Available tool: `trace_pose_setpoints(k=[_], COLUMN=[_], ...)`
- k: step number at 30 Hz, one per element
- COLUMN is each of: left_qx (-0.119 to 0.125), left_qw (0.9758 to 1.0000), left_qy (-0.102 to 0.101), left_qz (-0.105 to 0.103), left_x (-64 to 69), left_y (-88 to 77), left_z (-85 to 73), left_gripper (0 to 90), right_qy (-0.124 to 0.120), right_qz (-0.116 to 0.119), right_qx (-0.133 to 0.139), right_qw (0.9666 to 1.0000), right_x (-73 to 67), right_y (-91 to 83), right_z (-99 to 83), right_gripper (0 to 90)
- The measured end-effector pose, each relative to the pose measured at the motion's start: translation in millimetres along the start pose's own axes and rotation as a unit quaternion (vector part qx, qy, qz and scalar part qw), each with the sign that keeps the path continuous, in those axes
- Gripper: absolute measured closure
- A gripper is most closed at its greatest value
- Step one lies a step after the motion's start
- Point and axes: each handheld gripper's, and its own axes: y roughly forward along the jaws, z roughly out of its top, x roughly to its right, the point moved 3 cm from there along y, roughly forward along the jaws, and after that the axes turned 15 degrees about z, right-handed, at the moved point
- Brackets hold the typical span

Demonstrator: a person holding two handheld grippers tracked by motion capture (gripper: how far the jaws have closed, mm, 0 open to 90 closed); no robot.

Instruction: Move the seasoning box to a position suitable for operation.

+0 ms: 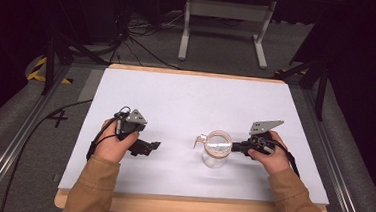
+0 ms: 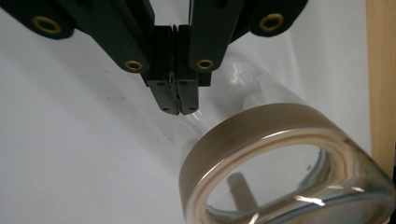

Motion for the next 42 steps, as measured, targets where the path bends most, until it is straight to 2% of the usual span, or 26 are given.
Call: trace_pose_setpoints(k=[4, 7, 10, 12, 14, 17, 20, 24, 25, 28, 30, 32, 33, 35, 37, 38, 39, 41, 42], left_qx=[0.000, 0.006, 0.011, 0.020, 0.025, 0.024, 0.025, 0.026, 0.031, 0.031, 0.029, 0.024, 0.023, 0.029, 0.030, 0.018, 0.018, 0.023, 0.026], left_qw=[1.0000, 1.0000, 0.9999, 0.9996, 0.9993, 0.9993, 0.9992, 0.9994, 0.9994, 0.9995, 0.9995, 0.9995, 0.9997, 0.9995, 0.9995, 0.9998, 0.9998, 0.9988, 0.9989], left_qy=[0.005, -0.005, -0.005, -0.015, -0.022, -0.017, -0.020, -0.019, -0.008, -0.005, -0.015, -0.018, -0.012, -0.009, -0.007, -0.012, -0.012, -0.035, -0.032], left_qz=[0.001, 0.005, 0.010, 0.014, 0.017, 0.024, 0.023, 0.013, 0.013, 0.009, 0.003, 0.000, 0.000, 0.000, 0.000, -0.003, -0.003, -0.025, -0.025], left_x=[-0.3, -0.1, -1.4, -1.5, -0.5, -1.0, -1.1, -1.0, -1.5, -1.8, -0.7, -0.7, -0.6, 0.0, -0.3, -1.8, -1.8, -3.0, -4.6], left_y=[2.0, 2.9, 3.9, 5.7, 6.6, 7.0, 6.9, 5.8, 6.2, 6.4, 6.4, 5.9, 4.9, 3.4, 0.1, -3.4, -3.4, -5.8, -6.3], left_z=[4.2, 7.0, 9.3, 12.3, 12.9, 13.5, 13.2, 13.4, 14.1, 14.6, 15.0, 16.1, 17.2, 19.9, 23.6, 27.2, 27.2, 29.7, 30.6], left_gripper=[16.6, 16.6, 16.6, 16.8, 16.9, 17.7, 19.1, 27.2, 27.6, 29.5, 31.3, 33.1, 34.2, 35.8, 39.7, 43.0, 49.0, 49.2, 49.9], right_qy=[-0.016, -0.025, -0.036, -0.043, -0.046, -0.060, -0.069, -0.078, -0.078, -0.081, -0.083, -0.084, -0.084, -0.076, -0.074, -0.073, -0.073, -0.067, -0.064], right_qz=[0.010, 0.024, 0.042, 0.057, 0.060, 0.072, 0.086, 0.104, 0.104, 0.110, 0.115, 0.114, 0.111, 0.112, 0.098, 0.093, 0.093, 0.073, 0.064], right_qx=[-0.024, -0.038, -0.053, -0.060, -0.062, -0.073, -0.078, -0.074, -0.074, -0.074, -0.074, -0.075, -0.077, -0.069, -0.057, -0.052, -0.052, -0.031, -0.026], right_qw=[0.9996, 0.9987, 0.9970, 0.9956, 0.9952, 0.9929, 0.9909, 0.9887, 0.9888, 0.9879, 0.9872, 0.9870, 0.9873, 0.9884, 0.9907, 0.9917, 0.9917, 0.9946, 0.9955], right_x=[-11.1, -18.6, -27.8, -34.9, -37.3, -47.5, -54.5, -62.4, -63.4, -65.7, -67.7, -68.2, -67.6, -65.8, -63.2, -62.3, -62.3, -59.6, -58.5], right_y=[4.4, 8.4, 13.7, 18.5, 20.5, 29.8, 37.2, 47.2, 48.8, 53.4, 57.1, 58.5, 57.5, 52.4, 43.6, 40.3, 40.3, 27.1, 22.2], right_z=[1.4, 2.2, 3.7, 5.7, 6.5, 10.5, 13.1, 15.6, 15.9, 16.2, 15.8, 14.8, 14.4, 14.0, 14.8, 15.1, 15.1, 15.0, 14.5], right_gripper=[90.0, 90.0, 90.0, 90.0, 90.0, 90.0, 90.0, 90.0, 90.0, 90.0, 90.0, 89.5, 89.0, 88.5, 88.6, 88.6, 88.6, 88.8, 88.9])
